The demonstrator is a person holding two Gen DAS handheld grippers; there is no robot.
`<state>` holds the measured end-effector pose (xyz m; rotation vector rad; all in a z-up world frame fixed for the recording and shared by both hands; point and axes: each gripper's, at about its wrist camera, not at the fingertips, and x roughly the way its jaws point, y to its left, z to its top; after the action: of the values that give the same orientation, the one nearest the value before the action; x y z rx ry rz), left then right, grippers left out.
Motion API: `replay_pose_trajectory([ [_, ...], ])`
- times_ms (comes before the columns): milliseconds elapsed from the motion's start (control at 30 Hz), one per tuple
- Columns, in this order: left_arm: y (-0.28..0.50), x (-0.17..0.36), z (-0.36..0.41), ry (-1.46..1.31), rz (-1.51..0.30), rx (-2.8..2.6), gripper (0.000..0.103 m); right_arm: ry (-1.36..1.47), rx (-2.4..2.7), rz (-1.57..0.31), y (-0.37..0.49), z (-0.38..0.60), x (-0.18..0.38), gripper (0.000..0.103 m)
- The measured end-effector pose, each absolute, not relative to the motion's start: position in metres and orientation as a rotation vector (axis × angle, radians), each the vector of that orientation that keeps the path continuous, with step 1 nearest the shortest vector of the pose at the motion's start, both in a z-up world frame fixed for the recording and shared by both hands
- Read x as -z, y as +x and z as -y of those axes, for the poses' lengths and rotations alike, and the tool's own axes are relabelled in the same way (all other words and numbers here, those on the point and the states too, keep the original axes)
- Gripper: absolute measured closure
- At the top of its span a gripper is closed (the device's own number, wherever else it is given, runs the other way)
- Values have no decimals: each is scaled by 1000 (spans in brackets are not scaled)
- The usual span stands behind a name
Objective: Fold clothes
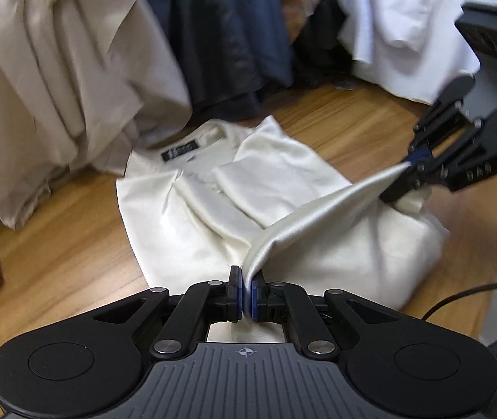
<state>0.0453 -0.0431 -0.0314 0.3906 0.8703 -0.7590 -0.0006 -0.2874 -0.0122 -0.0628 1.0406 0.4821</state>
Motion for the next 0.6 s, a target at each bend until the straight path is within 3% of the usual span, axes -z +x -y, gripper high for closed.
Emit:
replay_pose_trajectory([
  [200,78,64,44,324,-947,713,83,-21,-477,-1128,38,290,52,91],
  [367,93,83,37,266,-996,706,75,-73,-423,-1126,46,288,65,60],
  [600,102,62,14,102,-903,644,73,-98,-340,-1091,48,293,48,58],
])
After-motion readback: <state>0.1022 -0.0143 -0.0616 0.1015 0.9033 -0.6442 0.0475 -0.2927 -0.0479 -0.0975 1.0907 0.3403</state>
